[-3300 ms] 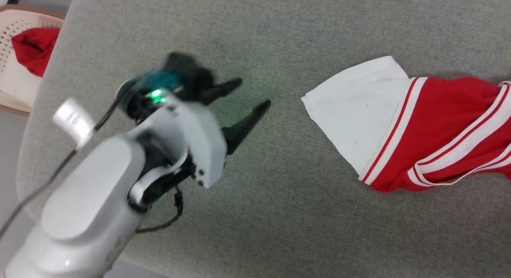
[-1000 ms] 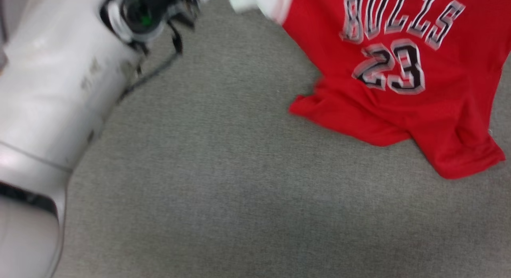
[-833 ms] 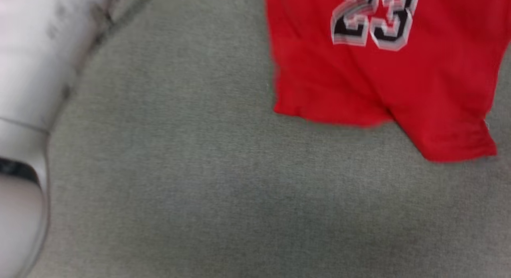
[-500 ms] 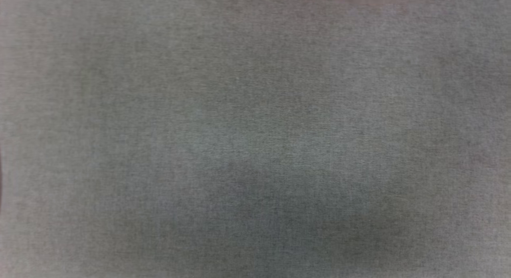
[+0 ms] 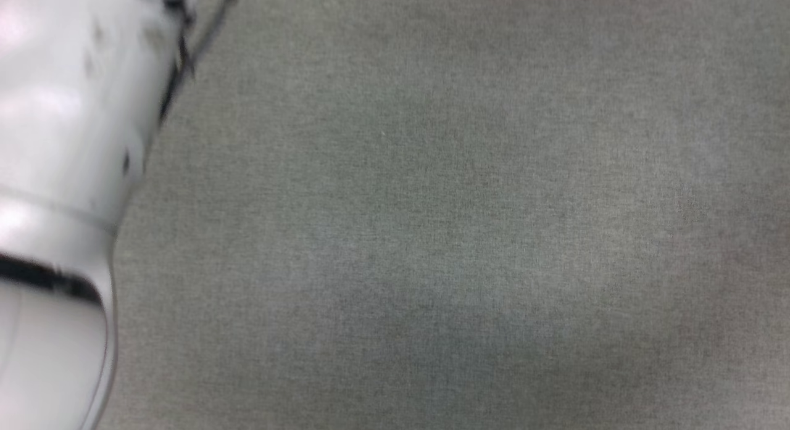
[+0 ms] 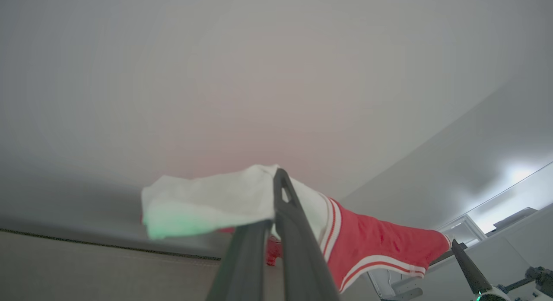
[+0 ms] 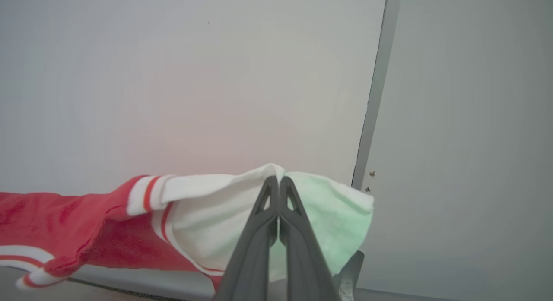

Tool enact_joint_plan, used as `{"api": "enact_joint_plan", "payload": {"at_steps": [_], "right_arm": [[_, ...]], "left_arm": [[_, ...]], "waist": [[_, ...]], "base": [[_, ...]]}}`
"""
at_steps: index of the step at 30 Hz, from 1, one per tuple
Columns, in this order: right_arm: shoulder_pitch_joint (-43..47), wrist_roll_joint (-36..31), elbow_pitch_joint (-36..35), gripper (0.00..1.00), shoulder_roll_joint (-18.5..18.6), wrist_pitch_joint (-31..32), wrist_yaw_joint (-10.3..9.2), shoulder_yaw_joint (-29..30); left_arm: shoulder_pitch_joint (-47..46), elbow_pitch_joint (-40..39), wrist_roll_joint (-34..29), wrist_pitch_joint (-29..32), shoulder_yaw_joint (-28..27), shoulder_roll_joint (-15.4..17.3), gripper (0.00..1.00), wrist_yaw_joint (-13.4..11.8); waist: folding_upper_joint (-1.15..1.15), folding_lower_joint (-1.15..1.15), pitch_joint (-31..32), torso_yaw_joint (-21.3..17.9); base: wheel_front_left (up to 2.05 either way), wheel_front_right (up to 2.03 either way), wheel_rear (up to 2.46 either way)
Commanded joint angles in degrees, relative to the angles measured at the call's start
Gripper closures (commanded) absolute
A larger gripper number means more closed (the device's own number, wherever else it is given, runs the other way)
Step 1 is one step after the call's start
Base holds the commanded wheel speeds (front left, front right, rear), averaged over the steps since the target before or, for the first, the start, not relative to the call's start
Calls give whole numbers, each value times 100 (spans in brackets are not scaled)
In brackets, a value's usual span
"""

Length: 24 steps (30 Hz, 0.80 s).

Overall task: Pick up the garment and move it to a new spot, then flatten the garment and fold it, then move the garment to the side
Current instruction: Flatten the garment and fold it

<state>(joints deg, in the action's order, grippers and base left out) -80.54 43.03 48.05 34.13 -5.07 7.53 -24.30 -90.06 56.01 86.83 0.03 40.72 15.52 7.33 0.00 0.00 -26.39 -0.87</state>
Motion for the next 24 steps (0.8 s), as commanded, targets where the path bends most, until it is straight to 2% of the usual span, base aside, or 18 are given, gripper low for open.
{"api": "enact_joint_plan", "payload": {"at_steps": [1, 7, 13, 18, 24], "right_arm": [[343, 134, -197, 100, 160, 50, -8, -89], [2145, 669, -1738, 100, 930, 418, -7, -373], [3933, 1060, -3130, 100, 1547, 1028, -7, -82], [5306, 1135, -4030, 100, 1762, 1598, -7, 398], [6794, 1069, -4922, 100, 1750, 2412, -7, 1112]], "left_arm": [[339, -175, 51, 21, 10, 163, 100, 20], [1979, -1359, 145, 276, 282, 766, 100, 20], [3315, -2371, 211, 386, 536, 1289, 100, 20], [4345, -3341, 328, 179, 569, 1773, 100, -171], [5548, -4602, 444, -143, 610, 2413, 100, -569]], "waist": [[0, 0, 163, 66], [0, 0, 507, 102], [0, 0, 865, 133], [0, 0, 1083, 82], [0, 0, 1232, 43]], "base": [[0, 0, 0], [0, 0, 0], [0, 0, 0], [0, 0, 0], [0, 0, 0]]}}
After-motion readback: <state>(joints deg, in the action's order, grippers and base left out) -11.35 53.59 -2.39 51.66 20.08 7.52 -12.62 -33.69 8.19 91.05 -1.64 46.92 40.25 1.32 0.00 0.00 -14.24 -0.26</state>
